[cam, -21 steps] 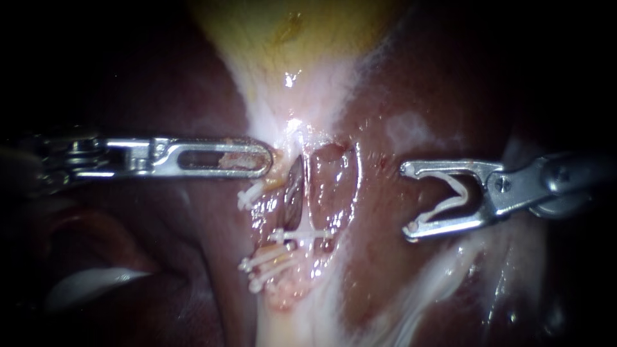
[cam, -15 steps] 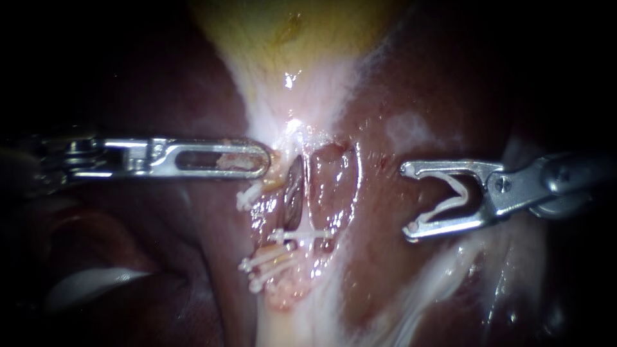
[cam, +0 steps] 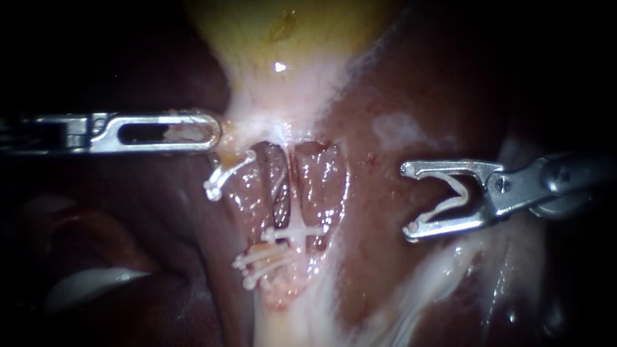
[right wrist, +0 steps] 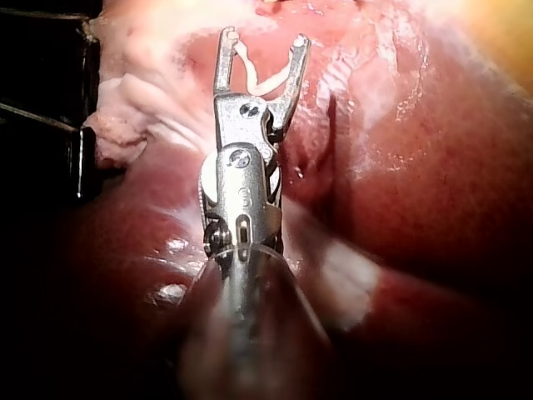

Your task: Clipping second clip right tube

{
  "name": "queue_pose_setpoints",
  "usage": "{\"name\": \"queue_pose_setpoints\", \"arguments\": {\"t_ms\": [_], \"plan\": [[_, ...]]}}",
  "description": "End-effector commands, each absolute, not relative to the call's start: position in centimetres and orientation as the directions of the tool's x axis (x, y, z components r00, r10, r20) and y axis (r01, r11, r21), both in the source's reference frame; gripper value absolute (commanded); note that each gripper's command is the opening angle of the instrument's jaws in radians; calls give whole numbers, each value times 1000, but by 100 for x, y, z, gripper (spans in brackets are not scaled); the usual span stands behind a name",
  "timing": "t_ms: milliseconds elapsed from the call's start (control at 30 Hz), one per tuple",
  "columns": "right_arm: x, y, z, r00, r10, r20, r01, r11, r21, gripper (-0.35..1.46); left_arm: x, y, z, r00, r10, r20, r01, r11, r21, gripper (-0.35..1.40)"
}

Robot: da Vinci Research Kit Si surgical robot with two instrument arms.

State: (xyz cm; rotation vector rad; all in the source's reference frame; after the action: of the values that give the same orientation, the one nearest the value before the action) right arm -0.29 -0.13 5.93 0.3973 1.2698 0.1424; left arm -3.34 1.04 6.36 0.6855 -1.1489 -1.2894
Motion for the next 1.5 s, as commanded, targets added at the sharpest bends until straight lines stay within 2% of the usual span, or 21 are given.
{"name": "queue_pose_setpoints", "arguments": {"t_ms": [33,200,400,767,1067,1500], "plan": [[-26,-15,593,298,315,-901,114,926,361,50,-335,103,635,-109,-958,266,371,209,905,-35],[-6,-23,601,304,372,-877,82,907,413,50,-336,102,636,-110,-957,267,372,209,904,-35],[31,-31,624,305,511,-804,15,841,541,50,-336,100,634,-111,-957,267,373,209,904,-35],[71,-44,683,294,631,-718,-30,757,653,50,-340,97,634,-115,-956,269,378,209,902,-35],[94,-44,707,289,679,-675,-37,712,701,49,-342,95,634,-113,-956,269,375,210,903,-35],[128,-61,728,283,721,-633,-2,660,751,49,-345,94,634,-113,-956,270,374,211,903,-35]]}}
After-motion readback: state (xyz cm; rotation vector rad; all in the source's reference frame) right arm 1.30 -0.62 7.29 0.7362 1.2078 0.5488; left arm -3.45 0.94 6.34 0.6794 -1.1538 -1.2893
